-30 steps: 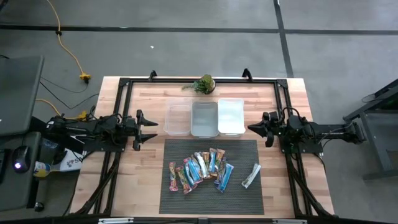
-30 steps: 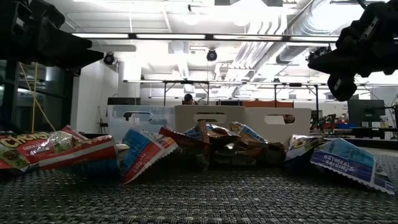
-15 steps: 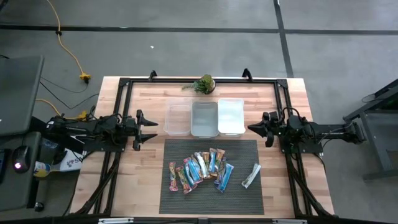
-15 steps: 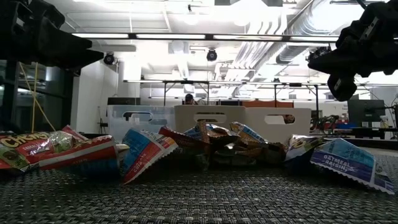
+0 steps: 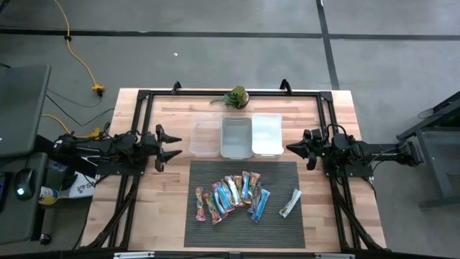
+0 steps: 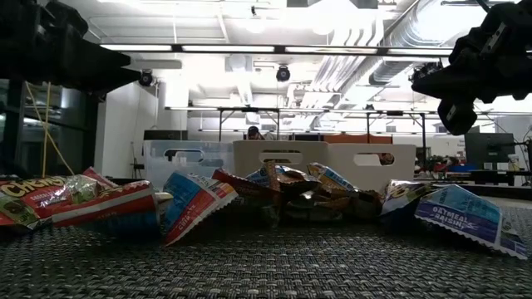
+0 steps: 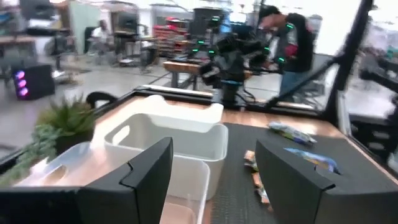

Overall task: Pick and place Granola Bars by type
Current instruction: Put the red granola bar into the transparent bin

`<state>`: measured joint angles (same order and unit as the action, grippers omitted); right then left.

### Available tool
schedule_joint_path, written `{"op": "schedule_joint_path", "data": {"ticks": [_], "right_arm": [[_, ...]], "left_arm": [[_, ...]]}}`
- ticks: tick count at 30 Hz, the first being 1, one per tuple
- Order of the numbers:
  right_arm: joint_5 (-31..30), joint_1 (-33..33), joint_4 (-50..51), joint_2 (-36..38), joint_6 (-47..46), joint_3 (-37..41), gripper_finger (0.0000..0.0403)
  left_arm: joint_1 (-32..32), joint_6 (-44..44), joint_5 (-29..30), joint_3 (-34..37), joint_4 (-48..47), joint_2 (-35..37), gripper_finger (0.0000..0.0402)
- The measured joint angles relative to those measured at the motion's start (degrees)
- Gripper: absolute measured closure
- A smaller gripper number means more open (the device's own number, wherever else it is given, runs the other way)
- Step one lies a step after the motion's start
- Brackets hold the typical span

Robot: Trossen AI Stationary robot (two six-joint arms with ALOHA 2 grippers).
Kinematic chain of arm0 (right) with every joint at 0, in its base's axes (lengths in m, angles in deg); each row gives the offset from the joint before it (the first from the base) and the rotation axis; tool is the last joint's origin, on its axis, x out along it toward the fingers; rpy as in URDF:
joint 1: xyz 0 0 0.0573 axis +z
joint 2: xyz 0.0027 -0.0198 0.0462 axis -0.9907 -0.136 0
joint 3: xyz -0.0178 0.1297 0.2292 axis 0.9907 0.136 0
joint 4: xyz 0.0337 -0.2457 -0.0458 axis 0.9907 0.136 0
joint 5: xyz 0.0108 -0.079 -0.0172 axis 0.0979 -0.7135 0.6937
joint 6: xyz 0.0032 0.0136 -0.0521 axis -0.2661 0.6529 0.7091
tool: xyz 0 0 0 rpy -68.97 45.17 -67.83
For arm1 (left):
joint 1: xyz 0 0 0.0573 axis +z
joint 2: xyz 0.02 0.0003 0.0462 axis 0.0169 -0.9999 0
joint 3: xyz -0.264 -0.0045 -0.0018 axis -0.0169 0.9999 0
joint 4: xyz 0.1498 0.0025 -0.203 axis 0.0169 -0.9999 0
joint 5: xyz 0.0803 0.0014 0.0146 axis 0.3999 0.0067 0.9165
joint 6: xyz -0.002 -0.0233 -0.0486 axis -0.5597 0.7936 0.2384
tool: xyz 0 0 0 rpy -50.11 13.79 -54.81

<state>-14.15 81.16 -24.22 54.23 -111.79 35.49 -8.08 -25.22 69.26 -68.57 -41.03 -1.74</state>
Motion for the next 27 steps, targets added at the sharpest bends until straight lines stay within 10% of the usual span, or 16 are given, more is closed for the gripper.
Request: {"op": "schedule_joint_path", "data": {"ticks": [27], "right_arm": [[-0.02, -0.01, 0.0, -0.01, 0.0, 0.0, 0.0402]], "left_arm": [[-0.02, 29.59, -3.31, -7.71, 0.53, -0.04, 0.0174]]}}
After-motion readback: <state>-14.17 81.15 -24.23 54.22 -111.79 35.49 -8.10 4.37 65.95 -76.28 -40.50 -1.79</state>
